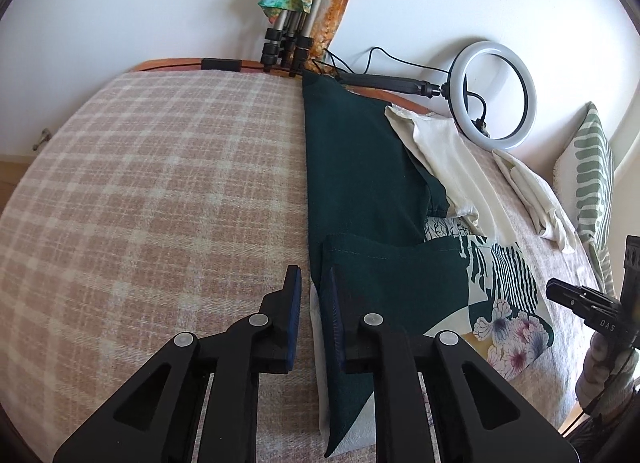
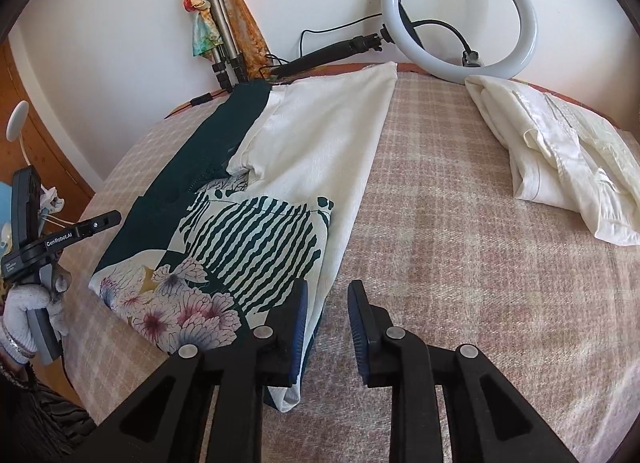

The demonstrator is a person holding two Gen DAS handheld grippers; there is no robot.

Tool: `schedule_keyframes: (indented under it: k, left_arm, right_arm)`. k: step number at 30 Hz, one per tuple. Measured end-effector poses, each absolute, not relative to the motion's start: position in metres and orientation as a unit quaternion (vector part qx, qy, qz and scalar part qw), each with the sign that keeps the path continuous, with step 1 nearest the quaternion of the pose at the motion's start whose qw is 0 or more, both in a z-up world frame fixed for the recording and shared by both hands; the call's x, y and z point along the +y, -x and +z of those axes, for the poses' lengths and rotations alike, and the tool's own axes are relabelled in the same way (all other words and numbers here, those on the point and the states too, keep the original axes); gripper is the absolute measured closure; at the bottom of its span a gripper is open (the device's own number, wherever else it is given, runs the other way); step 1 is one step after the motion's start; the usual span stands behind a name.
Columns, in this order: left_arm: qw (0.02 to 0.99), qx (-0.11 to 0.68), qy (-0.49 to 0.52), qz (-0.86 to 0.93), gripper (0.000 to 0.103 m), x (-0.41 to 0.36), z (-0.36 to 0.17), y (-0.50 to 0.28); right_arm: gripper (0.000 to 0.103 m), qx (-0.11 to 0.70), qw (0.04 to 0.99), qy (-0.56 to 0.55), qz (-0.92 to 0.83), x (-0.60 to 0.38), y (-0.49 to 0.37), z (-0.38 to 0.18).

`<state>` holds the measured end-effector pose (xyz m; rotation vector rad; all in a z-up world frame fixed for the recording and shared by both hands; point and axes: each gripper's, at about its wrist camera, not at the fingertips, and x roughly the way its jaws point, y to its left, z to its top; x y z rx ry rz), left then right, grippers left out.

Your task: Fold small clothes

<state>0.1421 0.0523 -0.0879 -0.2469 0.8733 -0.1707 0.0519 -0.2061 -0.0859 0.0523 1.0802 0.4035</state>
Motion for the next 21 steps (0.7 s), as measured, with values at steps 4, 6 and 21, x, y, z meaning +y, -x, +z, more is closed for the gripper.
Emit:
schedule_keyframes:
  k: [4, 6, 21]
  left_arm:
    - [0.896, 0.411, 0.124, -0.117, 0.079, 0.043, -0.079, -0.14]
    - [0.892, 0.414, 0.116, -0.138, 0.078, 0.033, -0.079, -0.139]
    - [0.894, 0.435, 0.033, -0.104, 0.078, 0.013, -0.1, -0.149]
  right_arm:
    - [0.07, 0.487, 0.846, -0.036, 0.214, -0.198, -0.051, -0.078]
    - [0.07, 0.485, 0.841, -0.049, 0.236, -0.191, -0.053, -0.077]
    - [0.077, 0.538, 0.819, -0.001, 0.201, -0.177, -0.058, -0.109]
